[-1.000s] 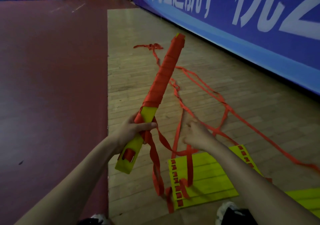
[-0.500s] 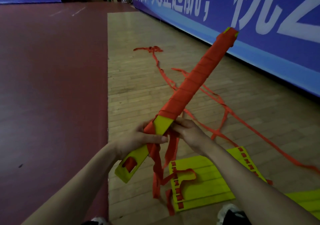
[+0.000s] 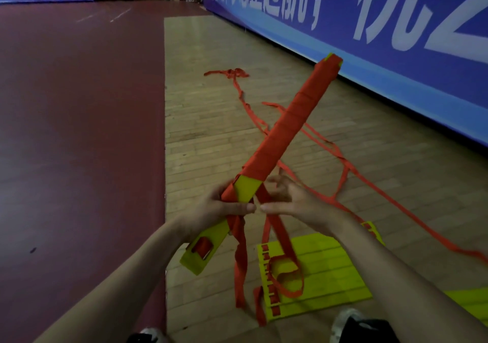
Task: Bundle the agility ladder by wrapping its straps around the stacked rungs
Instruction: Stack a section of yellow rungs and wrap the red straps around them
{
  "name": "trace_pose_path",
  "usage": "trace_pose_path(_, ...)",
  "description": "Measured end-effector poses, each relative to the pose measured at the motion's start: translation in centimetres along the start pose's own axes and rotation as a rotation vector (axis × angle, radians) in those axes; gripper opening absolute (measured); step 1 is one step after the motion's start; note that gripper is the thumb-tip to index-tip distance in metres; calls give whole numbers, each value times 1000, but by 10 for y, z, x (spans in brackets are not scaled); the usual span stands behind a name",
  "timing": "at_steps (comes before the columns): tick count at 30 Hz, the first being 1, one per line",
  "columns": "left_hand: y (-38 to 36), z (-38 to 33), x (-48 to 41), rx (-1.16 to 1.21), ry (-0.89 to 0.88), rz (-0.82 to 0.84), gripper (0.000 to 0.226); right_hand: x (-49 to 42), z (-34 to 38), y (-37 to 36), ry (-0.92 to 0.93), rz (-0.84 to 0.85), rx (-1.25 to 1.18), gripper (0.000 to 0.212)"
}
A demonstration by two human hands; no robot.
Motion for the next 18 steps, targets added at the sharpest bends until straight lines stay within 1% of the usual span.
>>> trace_pose_path(1, 0, 0, -1, -4, -5, -15, 38, 0, -3, -4, -10, -53, 48, 82)
trace_pose_path(2, 0, 0, -2, -8, -9, -31, 39, -1, -5, -6, -1, -138, 95, 91)
trace_pose_path(3, 1, 0, -3, -9, -14, -49, 40, 1, -4, -9, 19, -212, 116, 93)
trace_pose_path(4, 2, 1, -3, -15, -18, -71, 40, 0, -4, -12, 37, -239, 106, 88)
trace_pose_path(5, 3, 1, -4, -28, -22, -94, 39, 0, -4, -19, 41, -191, 64, 78)
trace_pose_path(7, 6, 3, -7, -64, -35, -140, 35, -1, -8, -40, 3, 36, -30, 46)
trace_pose_path(8, 7, 4, -8, -71, -40, -157, 33, 1, -11, -51, -23, 123, -32, 32)
trace_pose_path(10, 8, 4, -8, -72, -42, -174, 31, 1, -14, -61, -34, 162, 2, 14)
trace_pose_path(11, 8, 3, -8, -76, -44, -177, 31, 0, -15, -63, -26, 163, -2, 9)
trace_pose_path(12, 9, 2, -7, -80, -44, -178, 31, -1, -15, -63, -20, 169, -15, 9)
trace_pose_path(14, 13, 1, -4, -84, -41, -186, 33, -2, -12, -58, -17, 184, -37, 14)
trace_pose_path(16, 18, 2, -2, -90, -37, -190, 38, -2, -7, -45, -11, 133, -89, 17)
trace_pose_path(18, 20, 3, -2, -79, -34, -196, 40, -3, -2, -27, 9, 32, -219, 21)
Point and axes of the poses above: each hand's wrist, its own x-axis away from the middle knuckle, its own y-axis out of the back of the hand, z = x × y, the point moved 6 cm from there along -x, towards the middle knuckle, and after that the axes turned 9 degrees about -y, right-handed, at the moved point
